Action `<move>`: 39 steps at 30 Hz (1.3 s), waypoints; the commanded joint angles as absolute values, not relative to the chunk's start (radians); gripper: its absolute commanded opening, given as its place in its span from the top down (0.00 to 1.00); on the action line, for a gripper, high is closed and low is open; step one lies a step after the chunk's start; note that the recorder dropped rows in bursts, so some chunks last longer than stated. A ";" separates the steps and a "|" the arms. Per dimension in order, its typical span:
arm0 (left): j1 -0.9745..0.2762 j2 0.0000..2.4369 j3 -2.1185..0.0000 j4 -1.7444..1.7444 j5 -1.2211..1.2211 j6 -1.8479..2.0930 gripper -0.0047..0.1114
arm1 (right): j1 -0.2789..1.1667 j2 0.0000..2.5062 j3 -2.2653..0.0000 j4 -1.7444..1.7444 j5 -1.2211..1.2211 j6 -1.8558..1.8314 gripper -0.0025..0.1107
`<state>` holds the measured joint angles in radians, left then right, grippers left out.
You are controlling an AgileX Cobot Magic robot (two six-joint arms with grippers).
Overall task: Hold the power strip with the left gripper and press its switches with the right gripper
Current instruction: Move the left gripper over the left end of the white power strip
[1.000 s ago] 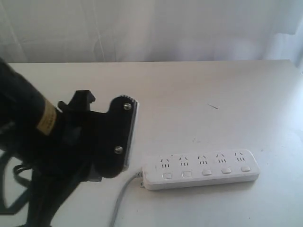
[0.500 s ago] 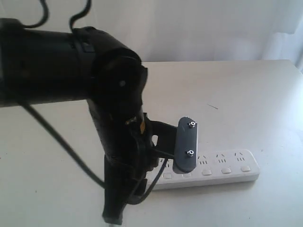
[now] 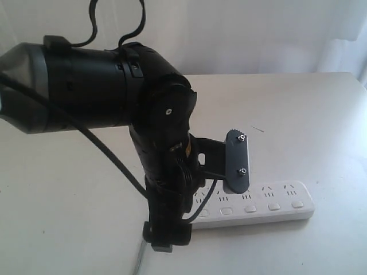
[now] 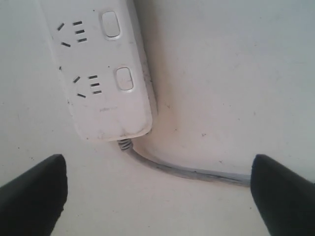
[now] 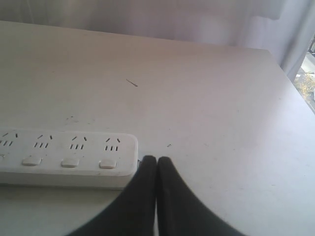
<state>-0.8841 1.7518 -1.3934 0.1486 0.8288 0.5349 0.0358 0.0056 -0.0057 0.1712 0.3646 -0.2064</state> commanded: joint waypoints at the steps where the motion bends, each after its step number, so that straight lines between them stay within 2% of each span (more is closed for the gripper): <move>1: -0.889 1.747 -1.397 0.139 0.862 0.520 0.07 | 0.039 0.000 0.000 0.168 0.356 -0.205 0.98; 17: -0.889 1.747 -1.397 0.073 0.864 0.575 0.05 | 0.039 0.000 0.000 0.168 0.356 -0.205 0.98; 24: -0.889 1.754 -1.397 0.075 0.975 0.462 0.05 | 0.039 0.000 0.000 0.168 0.356 -0.205 0.98; 34: -0.889 1.758 -1.397 0.155 0.809 0.343 0.05 | 0.039 0.000 0.000 0.168 0.356 -0.205 0.98; 39: -0.889 1.772 -1.399 0.181 0.804 0.344 0.06 | 0.039 0.000 0.000 0.168 0.356 -0.205 0.98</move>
